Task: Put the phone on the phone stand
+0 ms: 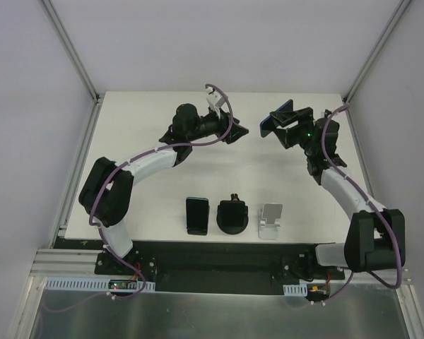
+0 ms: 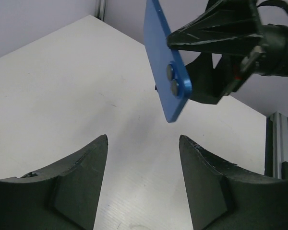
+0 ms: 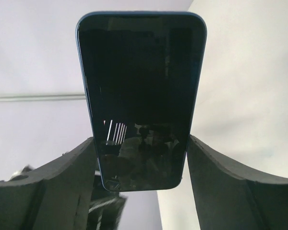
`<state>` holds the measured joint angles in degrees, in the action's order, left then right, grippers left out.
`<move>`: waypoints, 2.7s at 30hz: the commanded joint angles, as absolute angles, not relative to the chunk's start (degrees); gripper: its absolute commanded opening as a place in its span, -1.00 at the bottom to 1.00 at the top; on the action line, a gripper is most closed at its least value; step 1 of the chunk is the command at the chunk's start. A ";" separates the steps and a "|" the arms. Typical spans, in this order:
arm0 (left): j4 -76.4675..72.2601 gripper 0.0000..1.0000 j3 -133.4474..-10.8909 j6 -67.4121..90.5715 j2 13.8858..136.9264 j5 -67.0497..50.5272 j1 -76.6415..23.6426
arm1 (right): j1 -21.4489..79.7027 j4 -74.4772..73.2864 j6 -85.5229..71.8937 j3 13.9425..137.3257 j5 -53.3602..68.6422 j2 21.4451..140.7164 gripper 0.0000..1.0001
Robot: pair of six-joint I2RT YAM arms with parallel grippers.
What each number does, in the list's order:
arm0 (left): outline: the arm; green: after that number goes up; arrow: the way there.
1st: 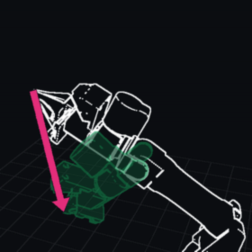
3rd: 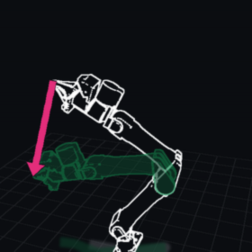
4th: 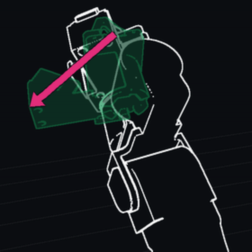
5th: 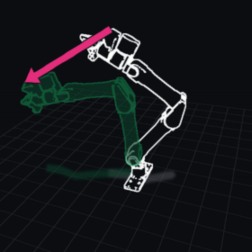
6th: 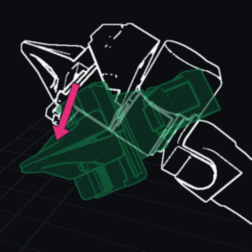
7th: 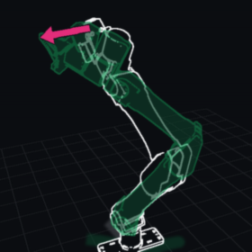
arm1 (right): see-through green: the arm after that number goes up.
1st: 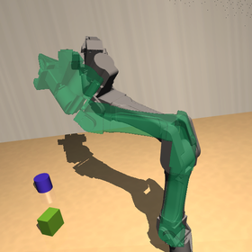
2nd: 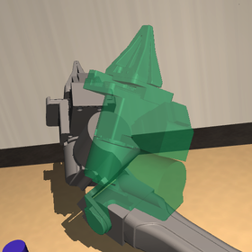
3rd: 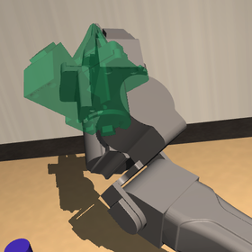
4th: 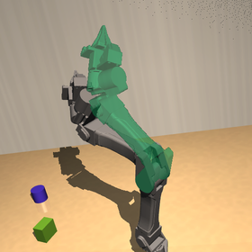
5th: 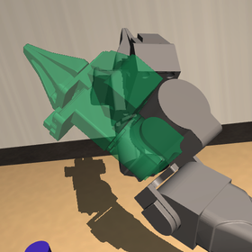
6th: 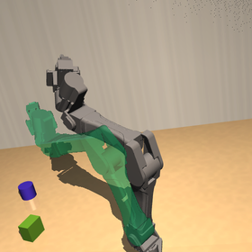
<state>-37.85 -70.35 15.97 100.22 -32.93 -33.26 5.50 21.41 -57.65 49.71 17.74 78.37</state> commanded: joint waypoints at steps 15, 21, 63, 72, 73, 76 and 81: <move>-51.86 0.14 -70.05 17.84 103.71 -38.23 -34.80 | 19.50 26.37 -66.36 44.04 -1.38 66.71 -0.99; -49.31 -0.11 -70.84 15.73 103.63 -37.27 -35.24 | 25.65 25.93 -67.50 44.21 -7.20 66.09 -0.99; -5.10 -1.00 -92.29 21.62 101.95 -67.59 -24.96 | 43.94 -15.64 65.56 74.69 -15.46 75.57 0.93; -2.81 -1.00 -93.16 19.95 102.39 -67.85 -24.96 | 46.58 -23.45 70.57 83.14 -16.17 83.13 0.98; -2.38 -1.00 -93.34 19.69 102.22 -68.03 -25.05 | 46.67 -23.73 70.75 83.84 -16.43 83.49 0.98; -1.85 -1.00 -93.08 18.99 101.69 -67.94 -25.05 | 46.67 -25.75 71.46 84.72 -16.44 84.64 0.89; -1.32 -1.00 -93.16 18.55 101.43 -68.29 -25.05 | 47.28 -26.28 71.63 85.60 -18.10 86.39 0.69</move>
